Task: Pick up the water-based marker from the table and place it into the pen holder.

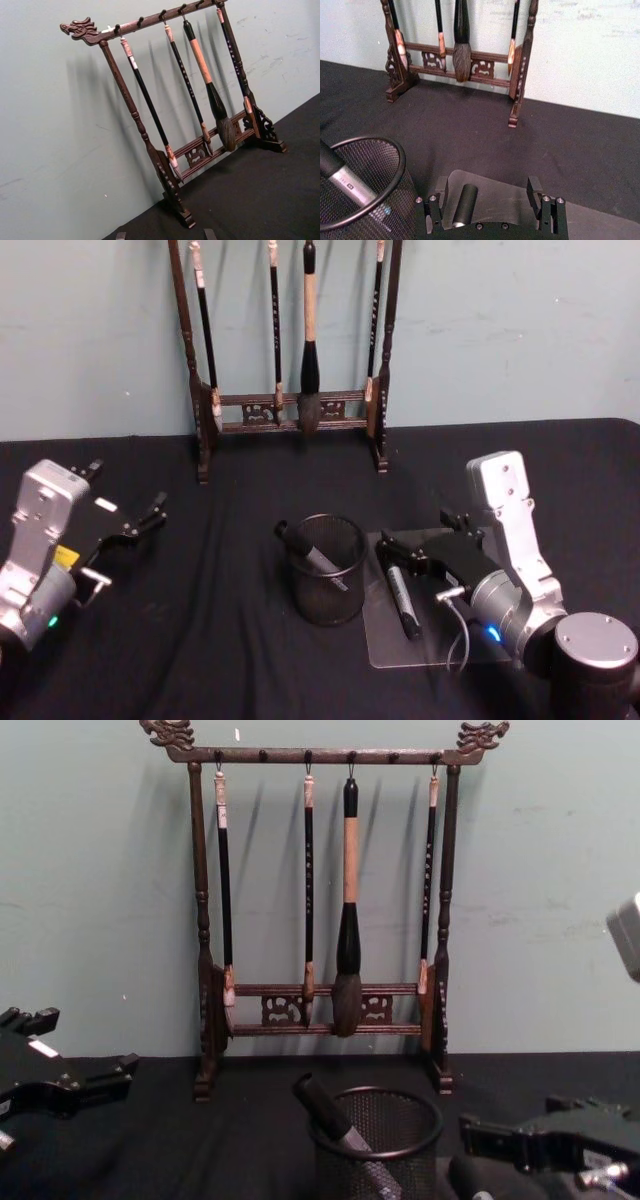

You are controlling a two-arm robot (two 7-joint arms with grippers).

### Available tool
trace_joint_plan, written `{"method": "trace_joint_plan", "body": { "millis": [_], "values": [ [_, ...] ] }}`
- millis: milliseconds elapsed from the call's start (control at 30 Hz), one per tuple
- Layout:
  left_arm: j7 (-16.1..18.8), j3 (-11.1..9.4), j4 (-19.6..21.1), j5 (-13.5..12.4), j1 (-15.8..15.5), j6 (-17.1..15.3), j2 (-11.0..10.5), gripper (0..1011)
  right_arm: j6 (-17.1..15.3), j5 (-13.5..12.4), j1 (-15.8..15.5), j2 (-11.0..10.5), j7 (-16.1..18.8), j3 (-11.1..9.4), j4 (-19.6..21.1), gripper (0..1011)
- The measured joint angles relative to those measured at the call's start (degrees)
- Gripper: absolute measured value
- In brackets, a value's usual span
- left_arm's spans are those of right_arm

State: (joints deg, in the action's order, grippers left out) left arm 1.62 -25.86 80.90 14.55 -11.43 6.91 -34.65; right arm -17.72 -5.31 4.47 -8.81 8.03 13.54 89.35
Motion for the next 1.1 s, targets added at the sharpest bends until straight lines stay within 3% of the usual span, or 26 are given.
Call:
{"method": "trace_joint_plan", "body": {
  "millis": [1100],
  "values": [
    [0.0, 0.0, 0.0, 0.0, 0.0, 0.0, 0.0, 1009, 2.2, 2.8, 1.9, 1.4, 2.8, 0.6, -8.6, 1000]
  ]
}}
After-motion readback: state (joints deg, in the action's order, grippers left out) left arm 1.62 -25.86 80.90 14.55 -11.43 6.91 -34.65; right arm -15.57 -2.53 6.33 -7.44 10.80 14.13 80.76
